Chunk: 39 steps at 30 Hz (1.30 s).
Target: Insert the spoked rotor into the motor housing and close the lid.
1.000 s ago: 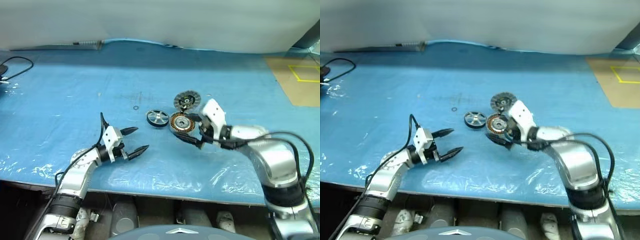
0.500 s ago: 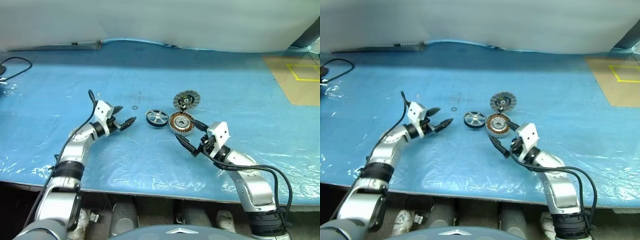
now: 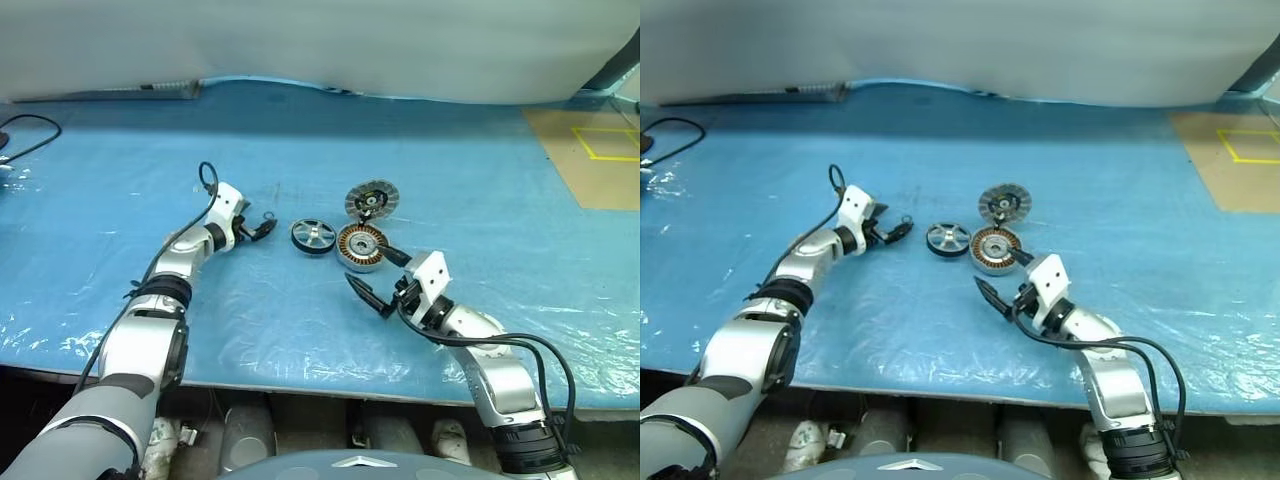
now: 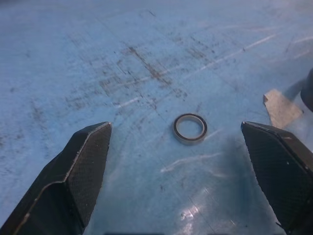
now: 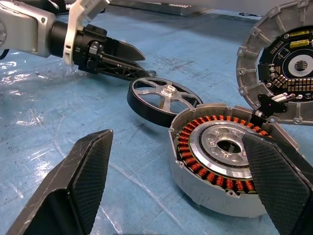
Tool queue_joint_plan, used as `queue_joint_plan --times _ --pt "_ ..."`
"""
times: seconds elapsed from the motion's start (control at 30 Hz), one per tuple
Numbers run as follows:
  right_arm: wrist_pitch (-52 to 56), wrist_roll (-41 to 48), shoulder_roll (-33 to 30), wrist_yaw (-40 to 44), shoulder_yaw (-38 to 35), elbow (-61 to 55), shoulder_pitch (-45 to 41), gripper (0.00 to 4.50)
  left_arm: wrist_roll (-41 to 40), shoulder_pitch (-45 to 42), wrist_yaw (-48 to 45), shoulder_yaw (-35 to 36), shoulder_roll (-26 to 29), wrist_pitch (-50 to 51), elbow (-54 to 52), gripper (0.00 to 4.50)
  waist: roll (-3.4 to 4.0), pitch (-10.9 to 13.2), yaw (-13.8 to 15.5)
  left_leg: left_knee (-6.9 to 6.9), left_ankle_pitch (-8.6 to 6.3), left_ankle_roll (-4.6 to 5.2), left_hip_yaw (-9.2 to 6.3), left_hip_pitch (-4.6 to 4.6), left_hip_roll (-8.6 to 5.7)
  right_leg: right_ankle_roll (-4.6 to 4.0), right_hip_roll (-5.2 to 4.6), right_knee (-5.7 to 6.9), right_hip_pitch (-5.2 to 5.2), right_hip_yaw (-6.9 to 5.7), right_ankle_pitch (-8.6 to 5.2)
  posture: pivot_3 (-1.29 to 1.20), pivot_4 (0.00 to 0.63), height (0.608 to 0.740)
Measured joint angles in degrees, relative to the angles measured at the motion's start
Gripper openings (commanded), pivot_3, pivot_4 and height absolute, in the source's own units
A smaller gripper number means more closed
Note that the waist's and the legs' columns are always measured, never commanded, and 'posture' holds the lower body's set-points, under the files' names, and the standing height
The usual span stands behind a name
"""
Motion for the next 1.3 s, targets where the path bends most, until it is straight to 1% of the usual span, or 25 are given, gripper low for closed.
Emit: queue_joint_plan --times 0.2,0.33,0.53,0.83,0.93,1.23,1.27,1.3 --pt "0.0 0.0 -0.1 -0.6 0.0 0.0 -0.1 4.44 2.6 -2.0 3.2 -0.2 -1.1 -1.2 3.0 4.5 0.0 0.0 0.3 0.03 0.0 0.0 -0.01 0.06 -0.01 -0.15 -0.03 0.01 0.07 0.0 -0.09 0.0 0.15 0.74" --pt "0.0 0.0 -0.2 -0.7 0.0 0.0 -0.4 4.44 2.9 -2.7 3.9 0.2 -1.8 -1.0 4.2 4.5 0.0 0.0 0.5 0.03 0.0 0.0 -0.01 0.08 -0.03 -0.15 -0.05 0.01 0.11 0.0 -0.09 0.0 0.15 0.74" --pt "0.0 0.0 -0.4 -0.8 0.1 0.1 -1.3 4.44 2.8 -3.9 4.3 1.6 -3.3 1.7 5.1 4.5 0.0 0.0 1.2 0.03 0.0 0.01 -0.01 0.12 -0.04 -0.15 -0.06 0.01 0.13 0.0 -0.09 0.0 0.15 0.74" --pt "0.0 -0.2 -0.4 -1.4 0.6 0.7 -1.4 4.44 2.9 -4.9 5.4 2.6 -4.7 5.1 5.2 4.5 0.03 0.0 1.5 0.03 0.0 0.01 -0.01 0.21 -0.09 -0.14 -0.14 -0.01 0.29 0.0 -0.09 0.0 0.15 0.74" --pt "0.0 -0.2 -0.4 -1.8 0.7 0.7 -1.4 4.5 3.5 -5.0 6.2 2.5 -5.2 5.3 5.1 3.91 0.03 0.0 1.5 0.02 -0.01 0.01 -0.01 0.22 -0.11 -0.12 -0.17 -0.04 0.34 -0.01 -0.1 0.0 0.15 0.74" --pt "0.1 -0.3 -0.4 -2.5 1.3 0.7 -1.4 4.5 5.5 -5.0 6.9 1.4 -6.4 4.6 4.7 0.85 0.03 0.0 1.6 -0.03 -0.01 0.01 -0.01 0.19 -0.13 -0.08 -0.2 -0.1 0.36 -0.03 -0.12 0.0 0.15 0.74" --pt "0.1 -0.3 -0.4 -2.6 1.3 0.7 -1.4 4.5 5.6 -5.0 7.0 1.3 -6.5 4.5 4.7 0.68 0.03 0.0 1.6 -0.04 -0.01 0.01 -0.01 0.19 -0.14 -0.08 -0.2 -0.1 0.36 -0.03 -0.12 0.0 0.15 0.74" --pt "0.2 -0.3 -0.5 -2.7 1.3 0.7 -1.4 4.5 5.8 -5.0 7.1 1.3 -6.5 4.5 4.7 0.69 0.03 0.0 1.6 -0.04 -0.01 0.02 -0.01 0.19 -0.13 -0.07 -0.2 -0.1 0.36 -0.03 -0.13 0.0 0.15 0.74"
